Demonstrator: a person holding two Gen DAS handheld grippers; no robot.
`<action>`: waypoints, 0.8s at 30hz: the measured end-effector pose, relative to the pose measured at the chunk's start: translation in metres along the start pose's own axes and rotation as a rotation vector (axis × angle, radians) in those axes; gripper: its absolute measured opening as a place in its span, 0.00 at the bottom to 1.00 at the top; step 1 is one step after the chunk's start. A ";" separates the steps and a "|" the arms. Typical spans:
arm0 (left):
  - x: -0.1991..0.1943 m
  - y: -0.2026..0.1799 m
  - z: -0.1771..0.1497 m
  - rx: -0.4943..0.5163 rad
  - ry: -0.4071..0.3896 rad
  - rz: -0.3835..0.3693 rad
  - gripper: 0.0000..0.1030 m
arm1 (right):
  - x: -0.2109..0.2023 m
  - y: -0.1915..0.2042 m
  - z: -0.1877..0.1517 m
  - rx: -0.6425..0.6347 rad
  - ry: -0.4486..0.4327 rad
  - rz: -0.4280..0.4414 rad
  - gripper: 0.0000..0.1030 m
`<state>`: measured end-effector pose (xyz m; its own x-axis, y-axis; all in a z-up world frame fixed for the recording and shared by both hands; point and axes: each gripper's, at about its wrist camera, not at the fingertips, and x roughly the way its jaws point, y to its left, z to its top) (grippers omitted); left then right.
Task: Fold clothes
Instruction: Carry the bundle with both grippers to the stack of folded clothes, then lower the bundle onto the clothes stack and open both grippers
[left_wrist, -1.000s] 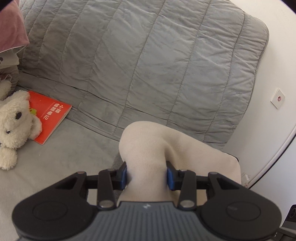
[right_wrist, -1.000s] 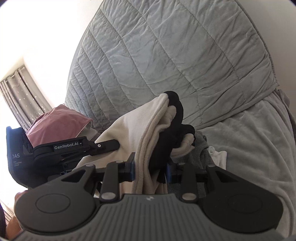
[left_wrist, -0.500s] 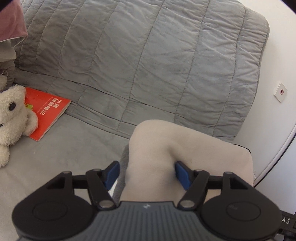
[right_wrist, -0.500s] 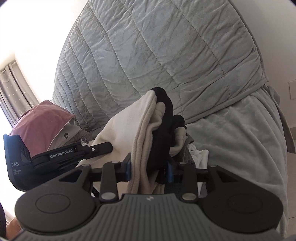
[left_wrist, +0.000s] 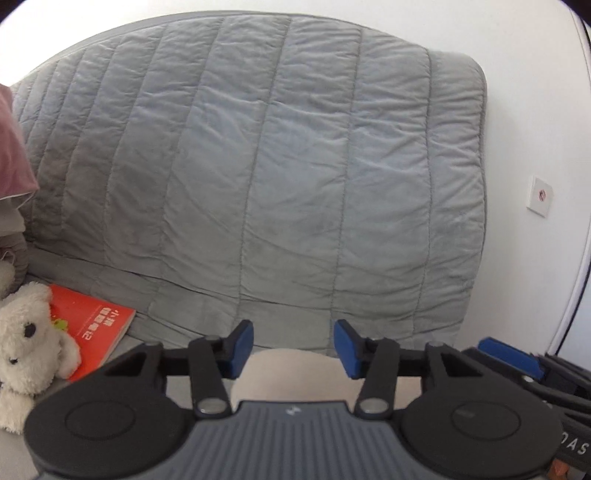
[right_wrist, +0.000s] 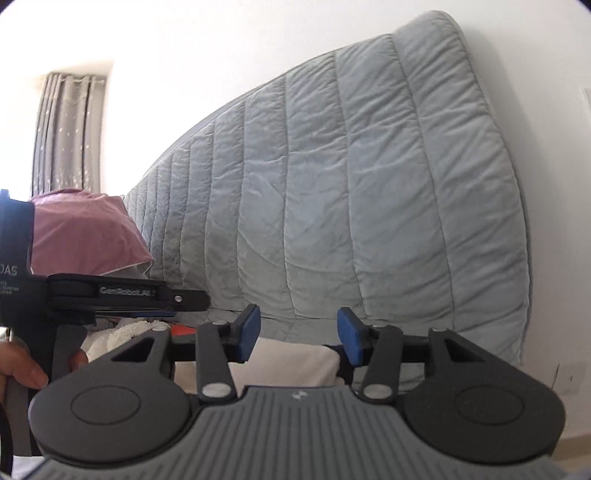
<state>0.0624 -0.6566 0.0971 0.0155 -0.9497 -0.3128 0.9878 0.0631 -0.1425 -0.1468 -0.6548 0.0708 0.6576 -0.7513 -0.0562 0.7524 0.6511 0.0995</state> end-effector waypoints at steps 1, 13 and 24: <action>0.007 -0.003 -0.004 0.014 0.027 0.001 0.39 | 0.007 0.003 -0.003 -0.033 0.014 -0.002 0.36; 0.048 0.017 -0.045 -0.065 0.083 -0.004 0.41 | 0.056 -0.006 -0.044 -0.078 0.176 -0.027 0.36; -0.009 0.020 -0.048 -0.098 -0.014 0.034 0.47 | 0.049 -0.007 -0.042 -0.076 0.151 -0.015 0.40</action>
<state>0.0745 -0.6319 0.0518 0.0513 -0.9508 -0.3055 0.9667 0.1240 -0.2238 -0.1178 -0.6915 0.0258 0.6400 -0.7400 -0.2066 0.7593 0.6504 0.0224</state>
